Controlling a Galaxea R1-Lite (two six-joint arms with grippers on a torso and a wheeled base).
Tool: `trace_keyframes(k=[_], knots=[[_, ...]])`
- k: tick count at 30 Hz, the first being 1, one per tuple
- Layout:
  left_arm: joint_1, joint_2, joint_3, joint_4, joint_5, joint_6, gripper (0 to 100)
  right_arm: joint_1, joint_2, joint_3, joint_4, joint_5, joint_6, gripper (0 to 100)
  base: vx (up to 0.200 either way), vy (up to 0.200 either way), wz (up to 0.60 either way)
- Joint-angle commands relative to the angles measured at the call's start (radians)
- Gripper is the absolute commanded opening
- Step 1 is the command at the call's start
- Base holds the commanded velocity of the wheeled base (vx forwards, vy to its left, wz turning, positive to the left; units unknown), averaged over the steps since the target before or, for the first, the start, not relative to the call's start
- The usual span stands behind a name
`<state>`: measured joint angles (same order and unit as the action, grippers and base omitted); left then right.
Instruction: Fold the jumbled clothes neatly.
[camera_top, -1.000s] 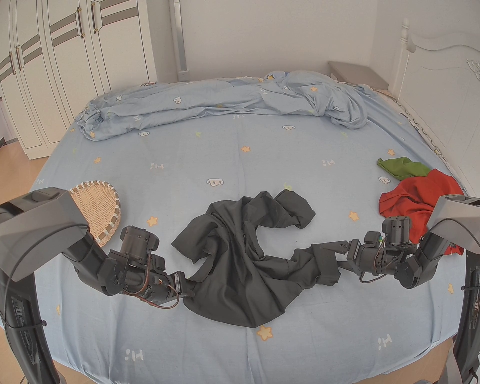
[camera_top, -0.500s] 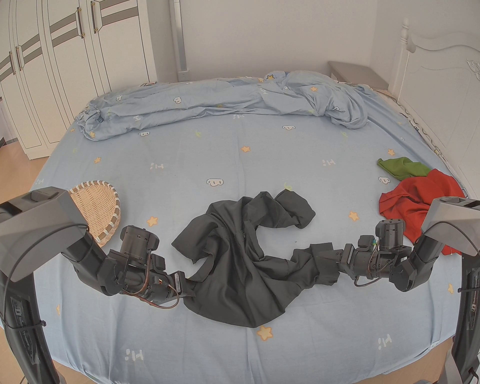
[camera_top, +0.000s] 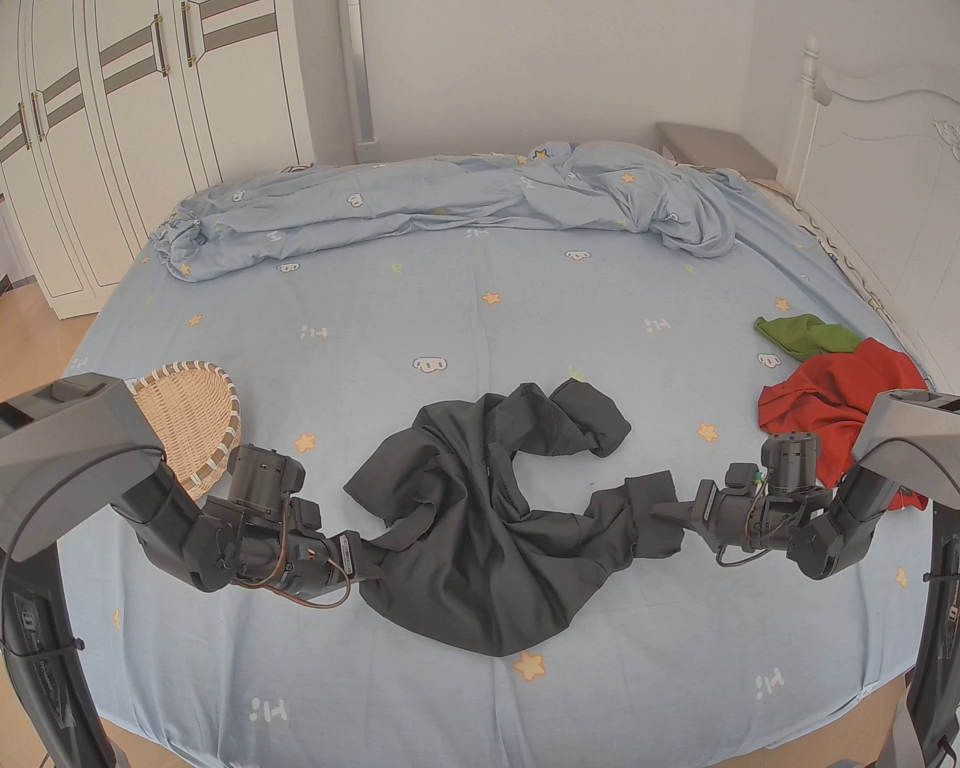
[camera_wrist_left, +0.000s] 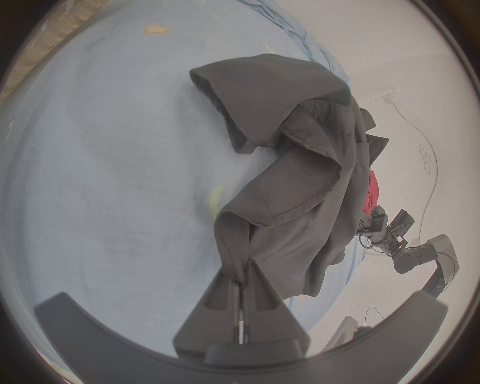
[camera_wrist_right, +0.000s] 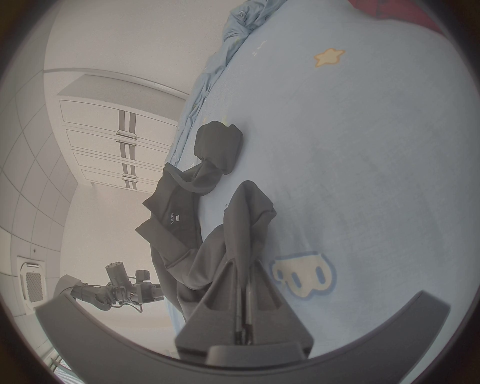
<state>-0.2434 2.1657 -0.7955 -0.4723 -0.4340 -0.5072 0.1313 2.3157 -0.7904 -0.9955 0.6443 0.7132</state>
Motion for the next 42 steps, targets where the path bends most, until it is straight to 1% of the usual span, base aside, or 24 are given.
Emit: trace_keyframes(k=[1,5,8,14,16,17,18,19,22,26,34,39,42], knots=[[0.024,-0.057,0.027,-0.045,0.000,-0.001,0,-0.045,-0.090,0.017,-0.003,-0.011,0.005,0,0.000,0.000,0.00],[0.042,-0.104,0.033,-0.088,-0.002,-0.001,0,-0.085,-0.177,0.025,0.000,-0.017,0.011,0,0.000,0.000,0.00],[0.044,-0.141,0.025,-0.109,-0.008,-0.001,0,-0.101,-0.262,0.030,0.005,-0.043,0.035,0,0.000,0.000,0.00],[0.041,-0.210,0.024,-0.187,-0.072,-0.007,0,-0.102,-0.411,0.057,0.005,-0.043,0.083,0,0.000,0.000,0.00],[0.035,-0.228,0.018,-0.209,-0.077,-0.019,0,-0.102,-0.452,0.059,0.005,-0.041,0.104,0,0.000,0.000,0.00],[0.032,-0.241,0.009,-0.227,-0.078,-0.028,0,-0.101,-0.483,0.053,0.005,-0.032,0.134,0,0.000,0.000,0.00],[0.032,-0.241,0.009,-0.227,-0.078,-0.028,0,-0.101,-0.483,0.053,0.005,-0.032,0.134,0,0.000,0.000,0.00],[0.030,-0.253,-0.013,-0.255,-0.078,-0.031,0,-0.098,-0.521,0.040,0.003,-0.029,0.170,0,0.000,0.000,0.00],[0.030,-0.267,-0.057,-0.279,-0.081,-0.033,0,-0.088,-0.558,0.008,0.003,-0.028,0.192,0,0.000,0.000,0.00],[0.030,-0.277,-0.149,-0.292,-0.083,-0.031,0,-0.067,-0.561,-0.067,0.005,-0.028,0.192,0,0.000,0.000,0.00],[0.036,-0.300,-0.330,-0.299,-0.081,-0.034,0,-0.067,-0.529,-0.243,0.005,-0.029,0.193,0,0.000,0.000,0.00],[0.032,-0.308,-0.413,-0.302,-0.074,-0.031,0,-0.065,-0.536,-0.300,0.003,-0.044,0.189,0,0.000,0.000,0.00],[0.032,-0.316,-0.461,-0.298,-0.074,-0.031,0,-0.078,-0.550,-0.316,0.002,-0.051,0.183,0,0.000,0.000,0.00]])
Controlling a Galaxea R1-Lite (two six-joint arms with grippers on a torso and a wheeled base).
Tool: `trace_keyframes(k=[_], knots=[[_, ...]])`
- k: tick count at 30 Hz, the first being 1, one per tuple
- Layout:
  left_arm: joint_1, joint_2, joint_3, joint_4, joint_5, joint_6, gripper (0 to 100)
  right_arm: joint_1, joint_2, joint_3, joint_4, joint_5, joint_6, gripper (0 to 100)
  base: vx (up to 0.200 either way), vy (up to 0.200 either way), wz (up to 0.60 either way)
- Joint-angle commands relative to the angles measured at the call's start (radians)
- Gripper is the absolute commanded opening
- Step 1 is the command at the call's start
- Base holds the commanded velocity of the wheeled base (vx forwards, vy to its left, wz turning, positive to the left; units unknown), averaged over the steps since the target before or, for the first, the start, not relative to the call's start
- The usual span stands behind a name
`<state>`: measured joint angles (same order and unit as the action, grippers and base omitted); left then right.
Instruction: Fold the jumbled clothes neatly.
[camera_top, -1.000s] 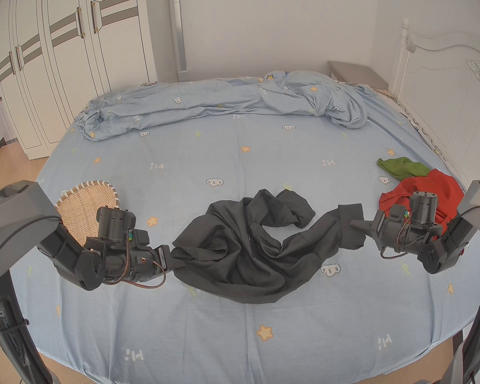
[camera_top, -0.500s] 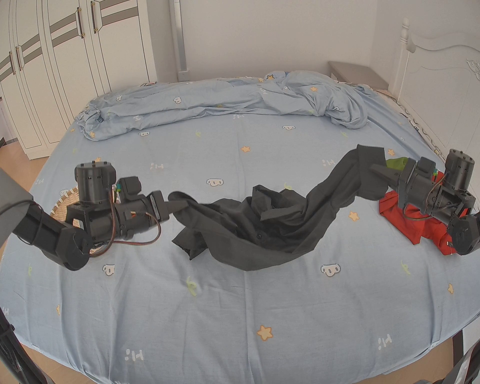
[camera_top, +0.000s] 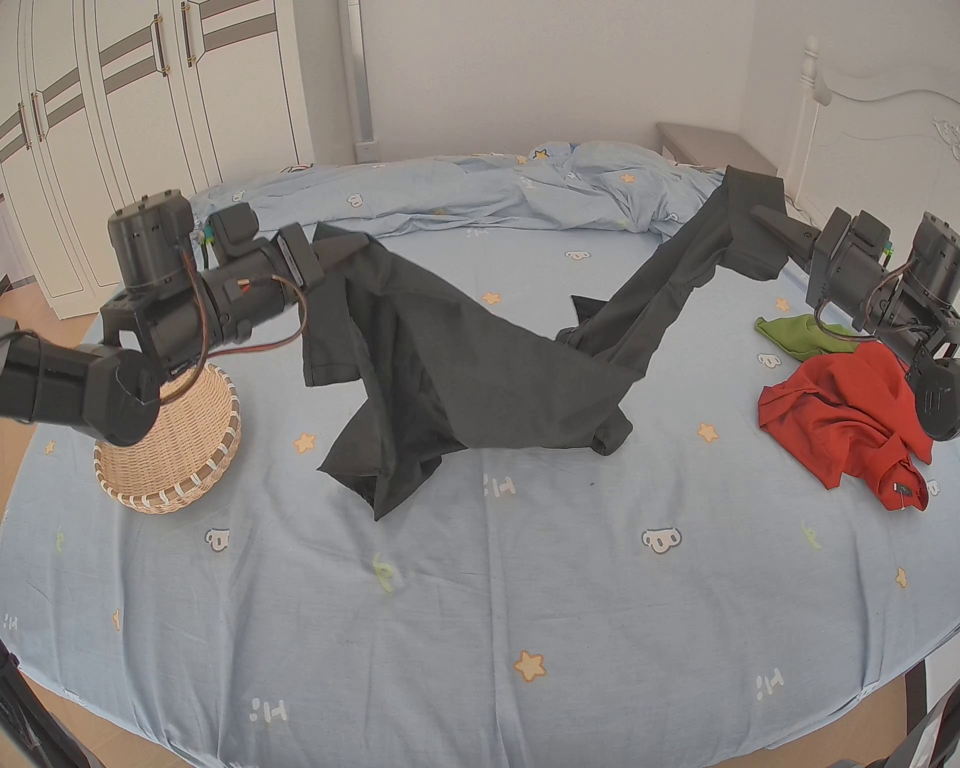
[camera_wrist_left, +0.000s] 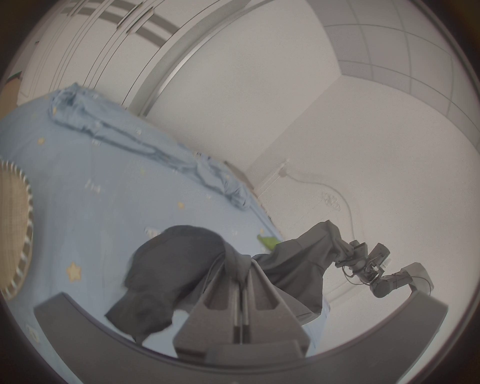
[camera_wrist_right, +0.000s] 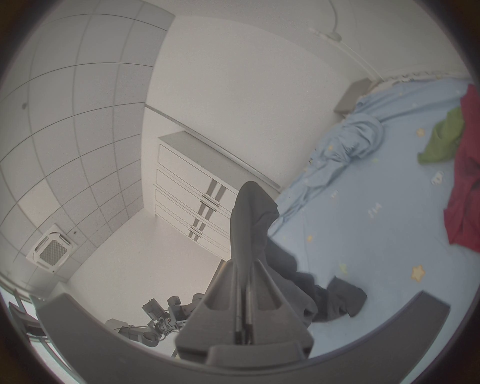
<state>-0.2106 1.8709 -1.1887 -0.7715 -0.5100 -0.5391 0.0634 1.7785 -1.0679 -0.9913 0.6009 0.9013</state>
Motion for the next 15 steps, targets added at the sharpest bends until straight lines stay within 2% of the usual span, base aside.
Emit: trace_keyframes(k=[1,8,15], knots=[[-0.001,-0.021,-0.086,0.003,0.002,0.001,0,-0.016,-0.018,-0.044,-0.003,-0.007,-0.007,0,0.000,0.000,0.00],[-0.003,-0.007,-0.207,0.001,0.007,0.005,0,-0.086,-0.057,-0.092,-0.004,-0.007,-0.010,0,0.000,0.000,0.00],[-0.001,0.024,-0.318,0.001,0.024,0.008,0,-0.094,-0.056,-0.190,0.002,-0.007,-0.018,0,0.000,0.000,0.00]])
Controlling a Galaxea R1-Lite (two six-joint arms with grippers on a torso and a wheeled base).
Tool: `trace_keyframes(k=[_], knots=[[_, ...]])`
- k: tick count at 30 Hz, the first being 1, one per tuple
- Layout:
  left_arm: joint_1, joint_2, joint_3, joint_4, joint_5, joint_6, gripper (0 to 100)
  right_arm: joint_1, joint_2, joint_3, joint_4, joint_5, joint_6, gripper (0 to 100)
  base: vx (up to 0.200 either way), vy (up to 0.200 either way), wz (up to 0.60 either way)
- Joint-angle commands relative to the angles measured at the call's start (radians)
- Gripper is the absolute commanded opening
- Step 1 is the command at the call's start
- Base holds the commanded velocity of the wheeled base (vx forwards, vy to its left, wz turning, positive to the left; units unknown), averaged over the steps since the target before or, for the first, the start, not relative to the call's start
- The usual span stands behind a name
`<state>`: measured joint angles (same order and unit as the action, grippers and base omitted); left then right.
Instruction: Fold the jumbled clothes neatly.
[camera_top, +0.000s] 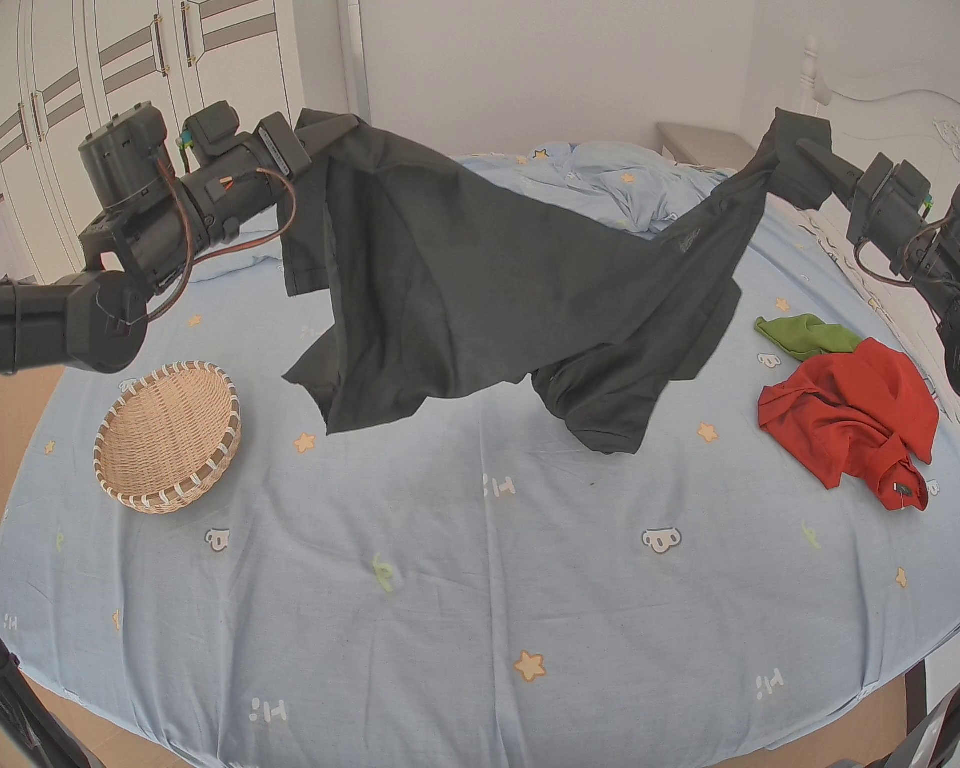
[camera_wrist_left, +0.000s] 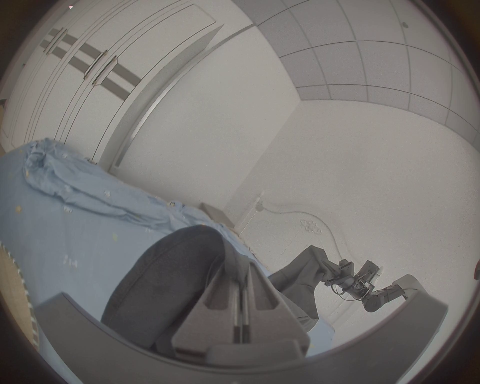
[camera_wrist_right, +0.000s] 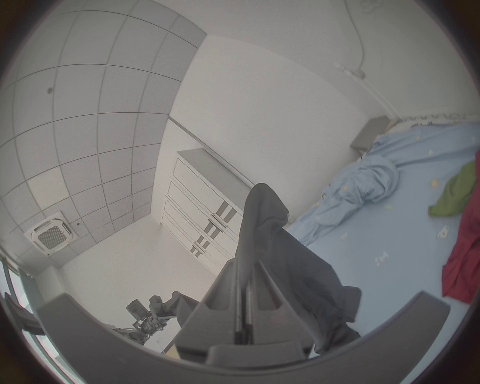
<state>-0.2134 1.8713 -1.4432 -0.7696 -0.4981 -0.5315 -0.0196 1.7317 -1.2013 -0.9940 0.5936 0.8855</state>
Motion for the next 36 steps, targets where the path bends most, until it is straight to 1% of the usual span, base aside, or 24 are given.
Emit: trace_keyframes(k=[1,5,14,17,21,26,33,36], knots=[[0.002,0.029,-0.075,-0.002,0.024,0.001,0,-0.011,-0.008,-0.069,0.005,0.000,0.000,0,0.000,0.000,0.00],[0.002,0.032,-0.109,-0.004,0.064,0.002,0,-0.011,-0.018,-0.092,0.005,0.002,0.000,0,0.000,0.000,0.00],[0.009,-0.046,-0.114,0.013,0.059,0.001,0,-0.011,-0.100,-0.118,0.018,0.005,0.007,0,0.000,0.000,0.00],[0.012,-0.057,-0.118,0.013,0.059,0.001,0,-0.011,-0.116,-0.142,0.063,0.003,0.004,0,0.000,0.000,0.00],[0.016,-0.021,-0.164,0.003,0.066,0.001,0,-0.022,-0.050,-0.265,0.087,0.009,0.004,0,0.000,0.000,0.00],[0.023,0.025,-0.212,-0.010,0.069,0.002,0,-0.023,0.011,-0.334,0.087,0.005,0.007,0,0.000,0.000,0.00],[0.042,0.055,-0.226,-0.047,0.072,0.002,0,-0.026,0.045,-0.389,0.086,0.006,0.013,0,0.000,0.000,0.00],[0.051,0.078,-0.255,-0.051,0.092,0.002,0,-0.026,0.074,-0.437,0.087,0.006,0.018,0,0.000,0.000,0.00]])
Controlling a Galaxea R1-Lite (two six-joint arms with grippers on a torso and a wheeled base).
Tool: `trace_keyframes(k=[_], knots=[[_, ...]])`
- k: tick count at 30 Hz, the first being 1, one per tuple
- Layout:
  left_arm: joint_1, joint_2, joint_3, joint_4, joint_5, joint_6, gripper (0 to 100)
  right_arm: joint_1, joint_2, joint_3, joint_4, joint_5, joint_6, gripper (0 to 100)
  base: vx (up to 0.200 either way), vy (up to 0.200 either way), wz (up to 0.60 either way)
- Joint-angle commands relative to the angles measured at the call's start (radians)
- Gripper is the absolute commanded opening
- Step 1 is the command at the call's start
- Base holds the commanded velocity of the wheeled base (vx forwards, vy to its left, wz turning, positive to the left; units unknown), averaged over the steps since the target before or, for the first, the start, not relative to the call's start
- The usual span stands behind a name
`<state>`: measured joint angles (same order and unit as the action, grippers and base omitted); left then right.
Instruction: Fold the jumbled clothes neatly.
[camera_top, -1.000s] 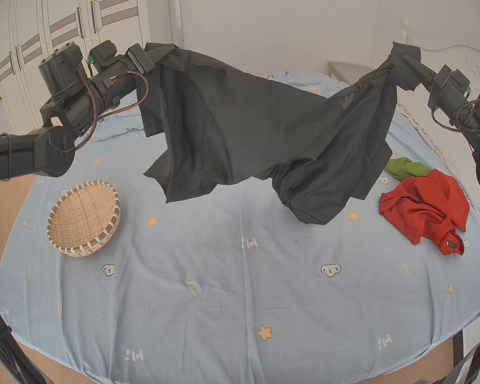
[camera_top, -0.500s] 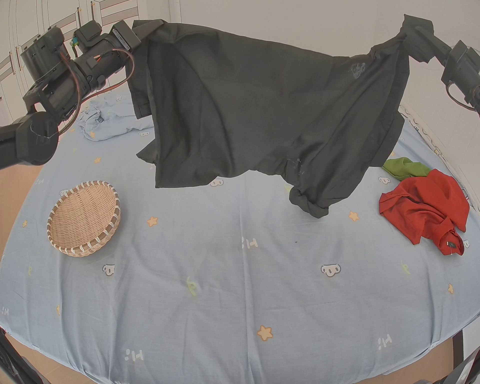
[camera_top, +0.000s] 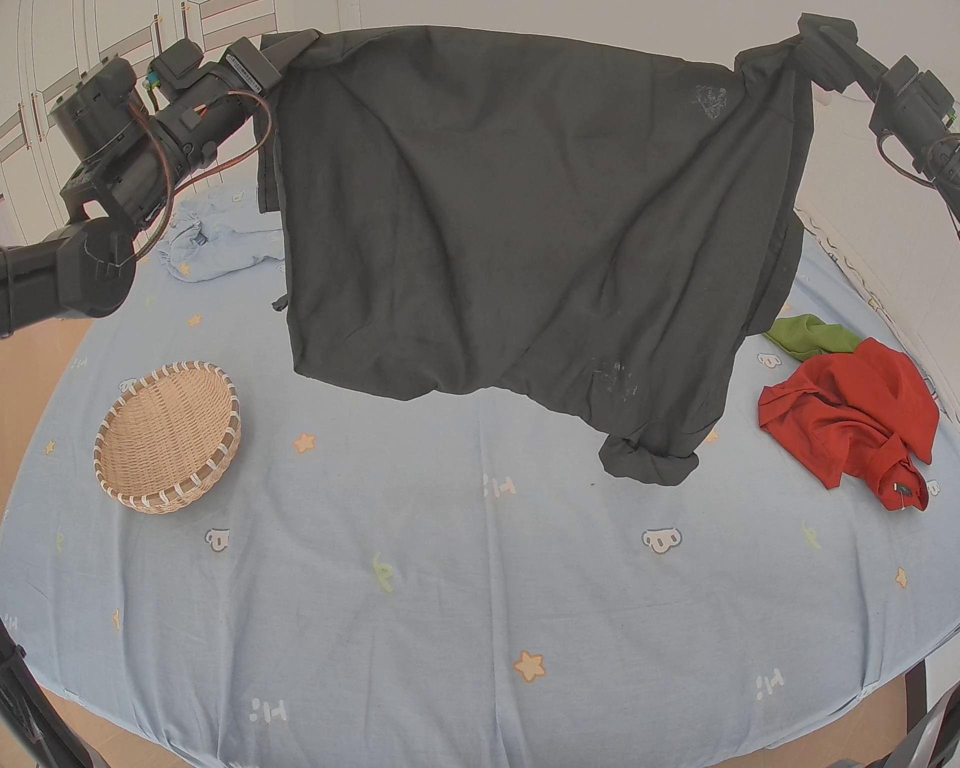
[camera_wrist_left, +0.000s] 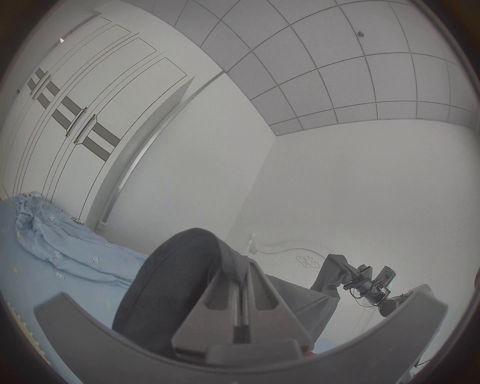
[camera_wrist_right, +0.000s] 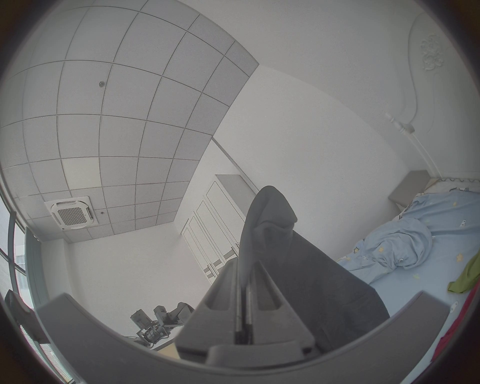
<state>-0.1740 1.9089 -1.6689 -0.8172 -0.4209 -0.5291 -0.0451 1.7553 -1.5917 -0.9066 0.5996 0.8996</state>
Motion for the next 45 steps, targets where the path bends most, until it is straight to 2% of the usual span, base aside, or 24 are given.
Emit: trace_keyframes(k=[1,11,19,26,28,34,35,37,40,42,45], knots=[[0.015,0.058,-0.052,-0.003,0.022,0.000,0,-0.001,0.064,-0.063,0.000,0.000,0.002,0,0.000,0.000,0.00],[0.005,0.094,-0.104,-0.005,0.025,0.000,0,-0.001,0.105,-0.114,0.002,0.000,0.004,0,0.000,0.000,0.00],[0.001,0.127,-0.153,-0.007,0.027,0.000,0,-0.041,0.136,-0.143,-0.008,-0.001,0.056,0,0.000,0.000,0.00],[0.001,0.131,-0.137,-0.028,0.042,0.000,0,-0.045,0.128,-0.099,-0.038,-0.007,0.070,0,0.000,0.000,0.00],[0.004,0.127,-0.086,-0.054,0.042,0.000,0,-0.045,0.110,-0.027,-0.083,-0.003,0.079,0,0.000,0.000,0.00],[0.016,0.038,0.127,-0.066,0.031,-0.003,0,-0.058,0.023,0.134,-0.087,0.023,0.134,0,0.000,0.000,0.00],[0.027,0.007,0.222,-0.068,0.024,-0.002,0,-0.065,-0.010,0.193,-0.084,0.049,0.136,0,0.000,0.000,0.00],[0.033,-0.031,0.328,-0.080,0.007,-0.002,0,-0.079,-0.056,0.262,-0.080,0.091,0.139,0,0.000,0.000,0.00],[0.048,-0.093,0.463,-0.117,-0.032,-0.002,0,-0.087,-0.132,0.368,-0.081,0.138,0.188,0,0.000,0.000,0.00],[0.070,-0.153,0.564,-0.128,-0.084,-0.003,0,-0.087,-0.201,0.461,-0.081,0.160,0.236,0,0.000,0.000,0.00],[0.090,-0.223,0.689,-0.128,-0.147,-0.003,0,-0.087,-0.272,0.579,-0.081,0.181,0.239,0,0.000,0.000,0.00]])
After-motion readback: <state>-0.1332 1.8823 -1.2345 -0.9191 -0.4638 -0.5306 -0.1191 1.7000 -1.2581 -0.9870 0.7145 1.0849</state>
